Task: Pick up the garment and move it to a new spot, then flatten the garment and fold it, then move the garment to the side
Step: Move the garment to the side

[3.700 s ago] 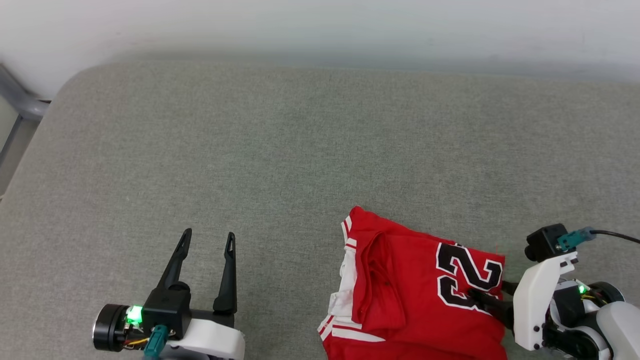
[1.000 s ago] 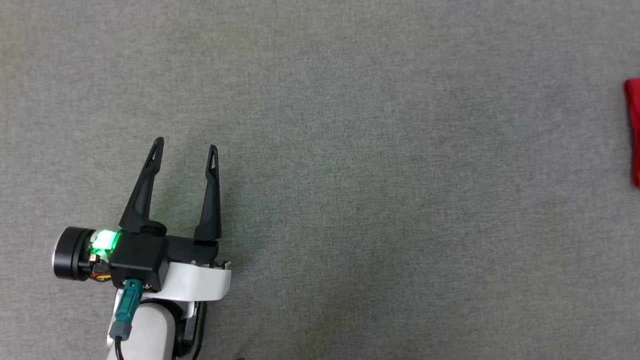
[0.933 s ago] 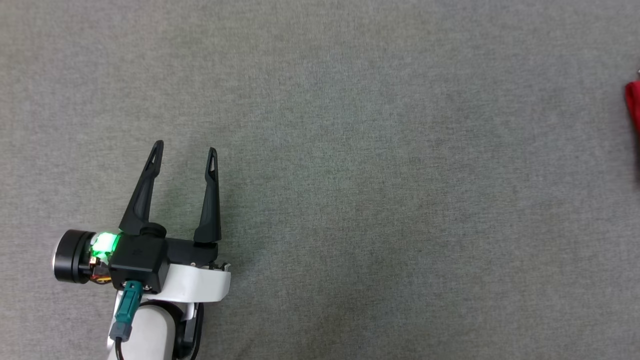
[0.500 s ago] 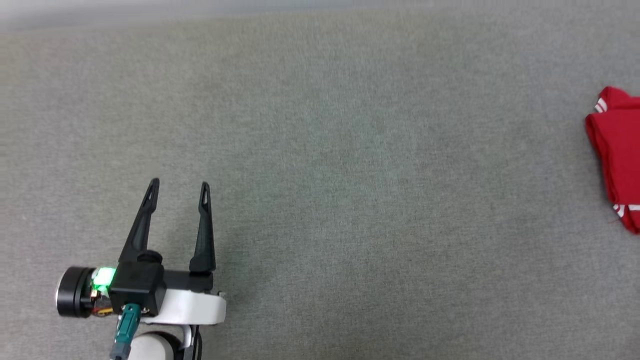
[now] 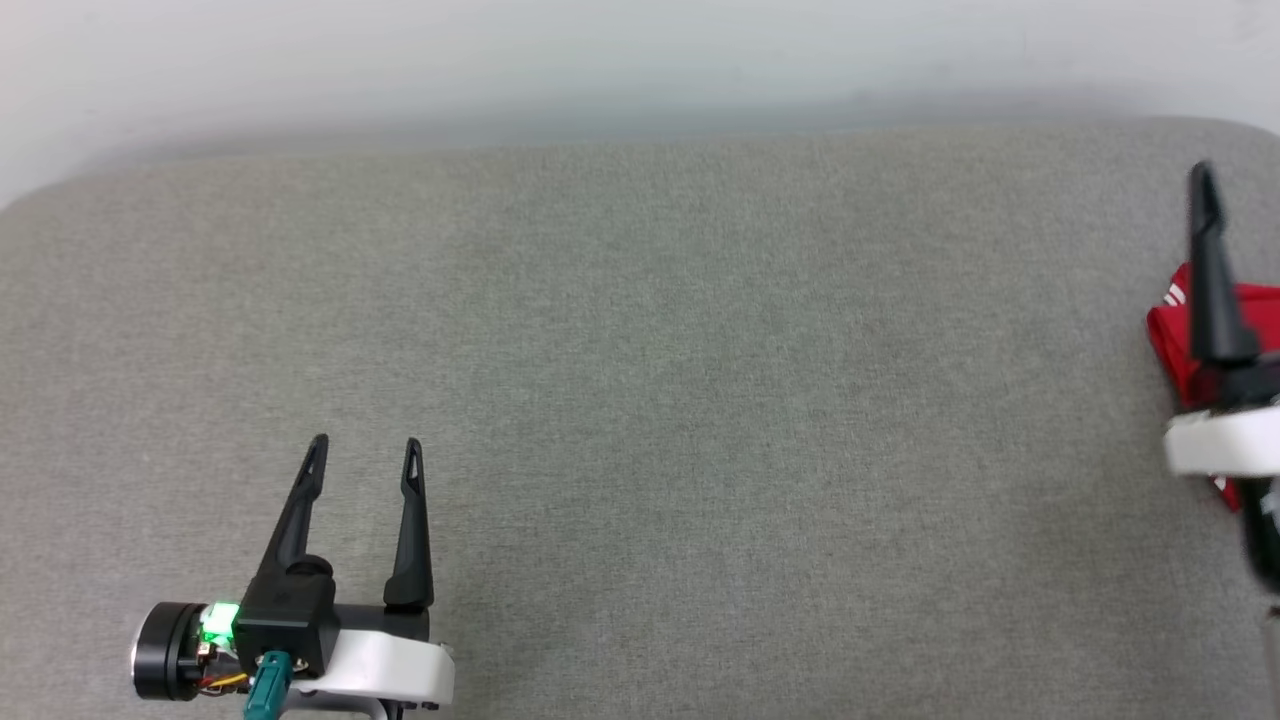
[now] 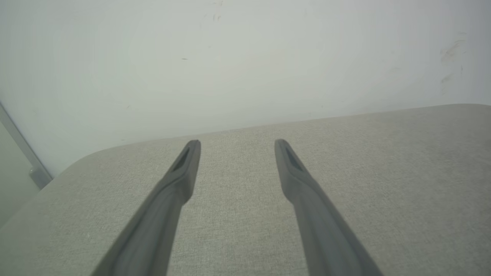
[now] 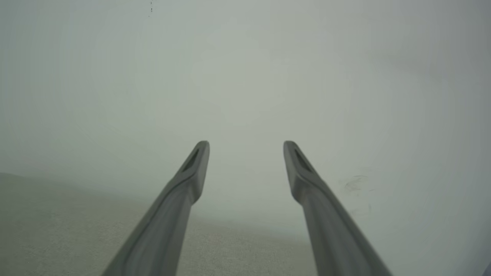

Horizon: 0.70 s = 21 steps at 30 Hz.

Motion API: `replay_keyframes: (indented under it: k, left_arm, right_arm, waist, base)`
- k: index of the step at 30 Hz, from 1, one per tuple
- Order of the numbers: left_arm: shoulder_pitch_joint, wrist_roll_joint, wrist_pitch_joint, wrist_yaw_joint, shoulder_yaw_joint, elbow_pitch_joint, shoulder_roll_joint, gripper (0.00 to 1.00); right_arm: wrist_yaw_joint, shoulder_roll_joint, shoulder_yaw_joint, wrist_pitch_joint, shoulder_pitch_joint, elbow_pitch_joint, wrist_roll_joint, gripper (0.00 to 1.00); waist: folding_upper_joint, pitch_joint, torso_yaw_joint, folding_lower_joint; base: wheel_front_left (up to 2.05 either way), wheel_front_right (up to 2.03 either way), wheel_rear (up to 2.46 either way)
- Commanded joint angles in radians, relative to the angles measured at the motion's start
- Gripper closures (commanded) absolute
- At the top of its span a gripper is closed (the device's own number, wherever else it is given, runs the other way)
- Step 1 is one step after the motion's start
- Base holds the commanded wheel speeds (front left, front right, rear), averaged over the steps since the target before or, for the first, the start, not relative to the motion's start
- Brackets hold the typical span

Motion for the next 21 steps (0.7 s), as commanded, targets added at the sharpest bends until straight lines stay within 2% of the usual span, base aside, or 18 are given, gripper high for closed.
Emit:
replay_keyframes:
  k: [1, 7, 13, 21]
  left_arm:
    - [0.008, 0.0, -0.002, -0.005, 0.001, 0.005, 0.0, 0.0]
    - [0.032, -0.006, -0.002, -0.003, 0.008, 0.032, -0.005, 0.0]
    - [0.062, -0.014, -0.002, -0.012, 0.017, 0.048, -0.009, 0.0]
    - [0.097, -0.039, -0.002, -0.033, 0.026, 0.072, -0.019, 0.0]
  right_arm:
    - [-0.002, 0.015, 0.011, -0.005, 0.031, -0.011, -0.007, 0.0]
    - [-0.002, 0.106, 0.047, -0.018, 0.162, -0.029, -0.014, 0.0]
    - [-0.001, 0.181, 0.031, -0.022, 0.272, -0.019, -0.014, 0.0]
    - [-0.001, 0.243, 0.015, -0.021, 0.402, -0.048, -0.017, 0.0]
  waist:
    - [0.0, -0.017, 0.011, 0.0002]
    - [0.0, -0.069, 0.026, 0.0002]
    - [0.0, -0.112, 0.036, 0.0002]
    - [0.0, -0.158, 0.036, 0.0002]
  base:
    - [0.0, 0.0, 0.0]
    - [0.0, 0.0, 0.0]
    - [0.0, 0.0, 0.0]
    - [0.0, 0.0, 0.0]
